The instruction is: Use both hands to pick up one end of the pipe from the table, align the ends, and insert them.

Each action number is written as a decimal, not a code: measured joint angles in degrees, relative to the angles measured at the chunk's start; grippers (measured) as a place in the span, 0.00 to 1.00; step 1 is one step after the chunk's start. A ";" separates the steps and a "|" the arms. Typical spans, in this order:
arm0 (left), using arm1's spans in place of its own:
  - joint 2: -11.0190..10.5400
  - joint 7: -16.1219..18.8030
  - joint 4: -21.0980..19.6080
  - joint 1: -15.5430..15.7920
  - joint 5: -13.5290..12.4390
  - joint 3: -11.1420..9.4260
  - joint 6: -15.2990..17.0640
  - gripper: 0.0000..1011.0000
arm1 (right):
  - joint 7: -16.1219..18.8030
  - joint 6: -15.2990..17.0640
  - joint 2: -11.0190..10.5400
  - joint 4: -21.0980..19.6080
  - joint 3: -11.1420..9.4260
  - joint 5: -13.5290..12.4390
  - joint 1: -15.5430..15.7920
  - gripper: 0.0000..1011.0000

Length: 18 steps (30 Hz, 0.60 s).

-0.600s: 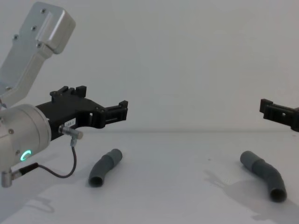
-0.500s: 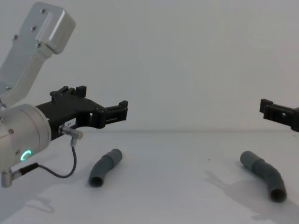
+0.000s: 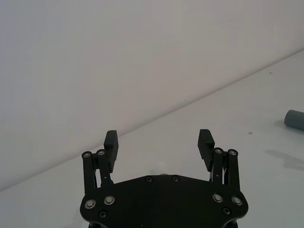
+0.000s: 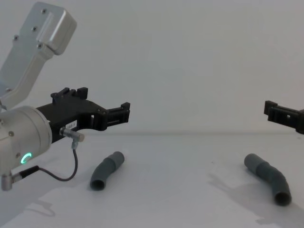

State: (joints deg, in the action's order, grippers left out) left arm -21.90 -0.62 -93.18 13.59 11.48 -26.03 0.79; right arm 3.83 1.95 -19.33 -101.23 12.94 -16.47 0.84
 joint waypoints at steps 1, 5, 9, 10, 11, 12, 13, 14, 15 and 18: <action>0.00 0.00 0.00 0.00 0.00 0.00 0.00 0.99 | 0.00 0.00 0.00 0.00 0.00 0.00 0.00 0.99; 0.00 0.00 0.00 0.00 0.00 0.00 0.00 0.99 | 0.00 0.00 0.00 0.00 0.00 0.00 0.00 0.99; 0.00 0.00 0.00 0.00 0.00 0.00 0.00 0.99 | 0.00 0.00 0.00 0.00 0.00 0.00 0.00 0.99; 0.00 0.00 0.00 0.00 0.00 0.00 0.00 0.99 | 0.00 0.00 0.00 0.00 0.00 0.00 0.00 0.99; 0.00 0.00 0.00 0.00 0.00 0.00 0.00 0.99 | 0.00 0.00 0.00 0.00 0.00 0.00 0.00 0.99; 0.00 0.00 0.00 0.00 0.00 0.00 0.00 0.99 | 0.00 0.00 0.00 0.00 0.00 0.00 0.00 0.99; 0.00 0.00 0.00 0.00 0.00 0.00 0.00 0.99 | 0.00 0.00 0.00 0.00 0.00 0.00 0.00 0.99; 0.00 0.00 0.00 0.00 0.00 0.00 0.00 0.99 | 0.00 0.00 0.00 0.00 0.00 0.00 0.00 0.99; 0.00 0.00 0.00 0.00 0.00 0.00 0.00 0.99 | 0.00 0.00 0.00 0.00 0.00 0.00 0.00 0.99; 0.00 0.00 0.00 0.00 0.00 0.00 0.00 0.99 | 0.00 0.00 0.00 0.00 0.00 0.00 0.00 0.99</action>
State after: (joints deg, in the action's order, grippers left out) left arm -21.90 -0.63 -93.18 13.59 11.48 -26.02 0.79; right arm 3.83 1.95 -19.33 -101.23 12.94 -16.47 0.84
